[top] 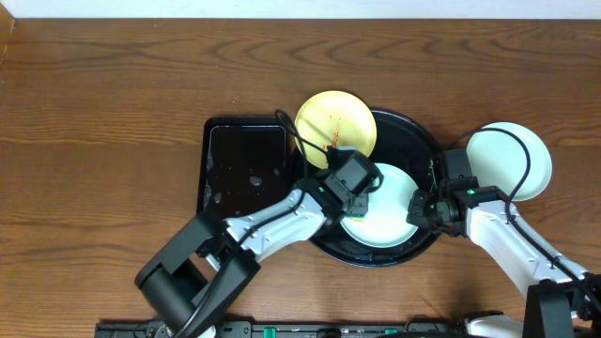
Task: Clean dirty plates on tray and stack at the side
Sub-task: 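Scrub the stained pale green plate with the sponge in the left gripper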
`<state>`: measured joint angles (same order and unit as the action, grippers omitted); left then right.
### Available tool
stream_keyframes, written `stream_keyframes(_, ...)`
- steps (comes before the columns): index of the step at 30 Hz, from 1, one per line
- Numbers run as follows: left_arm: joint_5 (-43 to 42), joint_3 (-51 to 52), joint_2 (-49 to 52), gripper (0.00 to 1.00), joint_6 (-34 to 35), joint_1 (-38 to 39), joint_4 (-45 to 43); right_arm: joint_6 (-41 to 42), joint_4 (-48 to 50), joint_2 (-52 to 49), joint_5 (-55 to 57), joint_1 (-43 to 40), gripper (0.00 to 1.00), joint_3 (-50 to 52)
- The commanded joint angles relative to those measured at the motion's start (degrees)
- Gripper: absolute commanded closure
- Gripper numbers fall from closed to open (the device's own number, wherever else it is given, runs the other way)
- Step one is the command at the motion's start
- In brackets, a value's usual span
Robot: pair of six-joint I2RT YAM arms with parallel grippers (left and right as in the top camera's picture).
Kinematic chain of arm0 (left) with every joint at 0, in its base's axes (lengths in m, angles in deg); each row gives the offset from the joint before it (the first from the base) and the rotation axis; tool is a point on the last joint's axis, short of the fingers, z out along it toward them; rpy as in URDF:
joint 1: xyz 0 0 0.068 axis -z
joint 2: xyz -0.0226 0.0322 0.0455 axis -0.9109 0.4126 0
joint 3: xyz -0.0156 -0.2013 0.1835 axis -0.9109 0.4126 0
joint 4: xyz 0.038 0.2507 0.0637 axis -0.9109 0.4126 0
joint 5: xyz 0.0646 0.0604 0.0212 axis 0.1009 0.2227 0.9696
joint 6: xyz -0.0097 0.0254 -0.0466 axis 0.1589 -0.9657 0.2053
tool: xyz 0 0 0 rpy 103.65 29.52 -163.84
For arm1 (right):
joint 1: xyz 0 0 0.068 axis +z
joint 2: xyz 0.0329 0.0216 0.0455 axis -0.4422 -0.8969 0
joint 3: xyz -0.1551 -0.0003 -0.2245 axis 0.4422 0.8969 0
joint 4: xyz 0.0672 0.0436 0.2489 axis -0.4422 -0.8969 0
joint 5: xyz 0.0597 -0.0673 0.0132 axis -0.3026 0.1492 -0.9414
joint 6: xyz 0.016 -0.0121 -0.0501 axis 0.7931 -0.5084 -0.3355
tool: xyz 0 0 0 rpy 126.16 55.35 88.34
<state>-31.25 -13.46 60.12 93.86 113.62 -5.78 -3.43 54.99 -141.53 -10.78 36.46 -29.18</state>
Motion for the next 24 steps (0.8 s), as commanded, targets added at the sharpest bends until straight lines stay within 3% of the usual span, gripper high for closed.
stream_keyframes(1, 2.9, 0.9, -3.4, 0.92, -2.9, -1.9, 0.1, 0.3, 0.0, -0.2, 1.9, 0.4, 0.99, 1.0)
stream_keyframes(4, -4.7, 0.8, -6.7, 0.93, -2.2, -0.3, -2.4, 0.3, 0.0, -0.2, 1.9, 0.4, 0.99, 1.0)
stream_keyframes(7, -7.0, 0.8, -7.6, 0.93, 0.3, 2.2, -4.8, 0.4, -0.1, -0.2, 1.9, 0.4, 0.99, 1.0)
stream_keyframes(14, -4.0, 0.8, -3.7, 0.93, 2.1, 6.2, -7.6, 0.4, -0.1, -0.2, 1.9, 0.4, 0.99, 1.0)
stream_keyframes(24, 2.1, 0.8, 4.8, 0.93, 1.3, 4.6, -7.5, 0.4, -0.1, -0.2, 1.9, 0.4, 0.99, 1.0)
